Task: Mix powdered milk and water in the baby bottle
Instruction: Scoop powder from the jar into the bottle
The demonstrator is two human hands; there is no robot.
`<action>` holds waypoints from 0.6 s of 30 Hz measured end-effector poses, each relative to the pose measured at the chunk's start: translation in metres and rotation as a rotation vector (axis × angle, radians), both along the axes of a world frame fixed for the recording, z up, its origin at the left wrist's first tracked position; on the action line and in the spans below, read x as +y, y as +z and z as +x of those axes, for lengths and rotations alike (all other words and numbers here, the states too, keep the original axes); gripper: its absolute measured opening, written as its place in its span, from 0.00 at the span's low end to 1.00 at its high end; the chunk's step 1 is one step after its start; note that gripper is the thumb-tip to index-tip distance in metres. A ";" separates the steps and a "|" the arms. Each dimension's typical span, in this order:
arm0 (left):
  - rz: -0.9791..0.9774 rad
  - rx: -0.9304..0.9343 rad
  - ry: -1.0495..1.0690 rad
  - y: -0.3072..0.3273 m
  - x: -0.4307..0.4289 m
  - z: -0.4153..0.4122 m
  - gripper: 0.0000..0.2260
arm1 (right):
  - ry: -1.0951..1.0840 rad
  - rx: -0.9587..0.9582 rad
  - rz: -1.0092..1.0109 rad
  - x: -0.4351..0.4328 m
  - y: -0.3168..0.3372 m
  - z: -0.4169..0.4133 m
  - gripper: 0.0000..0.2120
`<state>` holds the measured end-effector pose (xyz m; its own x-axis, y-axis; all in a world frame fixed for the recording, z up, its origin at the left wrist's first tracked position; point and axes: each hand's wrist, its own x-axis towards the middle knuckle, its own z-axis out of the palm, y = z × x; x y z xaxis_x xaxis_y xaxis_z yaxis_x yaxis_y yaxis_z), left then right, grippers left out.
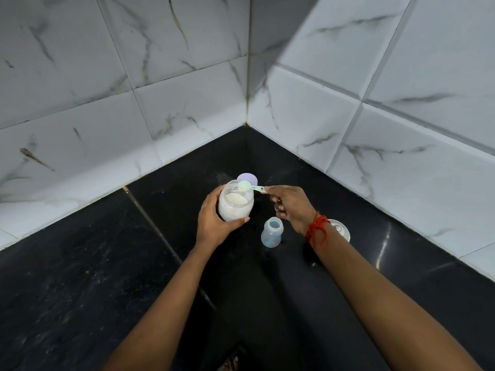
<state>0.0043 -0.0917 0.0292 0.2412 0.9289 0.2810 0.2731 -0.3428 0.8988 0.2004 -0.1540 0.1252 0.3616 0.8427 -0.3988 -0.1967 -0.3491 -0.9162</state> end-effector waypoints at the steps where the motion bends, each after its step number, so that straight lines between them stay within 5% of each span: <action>1: -0.028 -0.009 0.008 -0.001 0.000 0.002 0.40 | -0.007 0.002 0.002 -0.001 -0.002 0.001 0.14; 8: -0.253 0.010 0.058 -0.037 0.011 0.020 0.40 | -0.102 -0.031 0.049 -0.018 -0.005 0.010 0.06; 14: -0.283 0.005 0.075 -0.052 0.015 0.028 0.43 | -0.160 -0.057 0.021 -0.038 -0.010 0.021 0.11; 18: -0.317 0.019 0.279 -0.065 -0.011 0.025 0.41 | -0.171 -0.046 -0.004 -0.050 -0.014 0.024 0.16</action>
<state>0.0290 -0.1029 -0.0360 -0.0299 0.9991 -0.0312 0.3337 0.0394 0.9419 0.2242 -0.2035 0.1116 0.5175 0.7659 -0.3816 -0.2116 -0.3175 -0.9243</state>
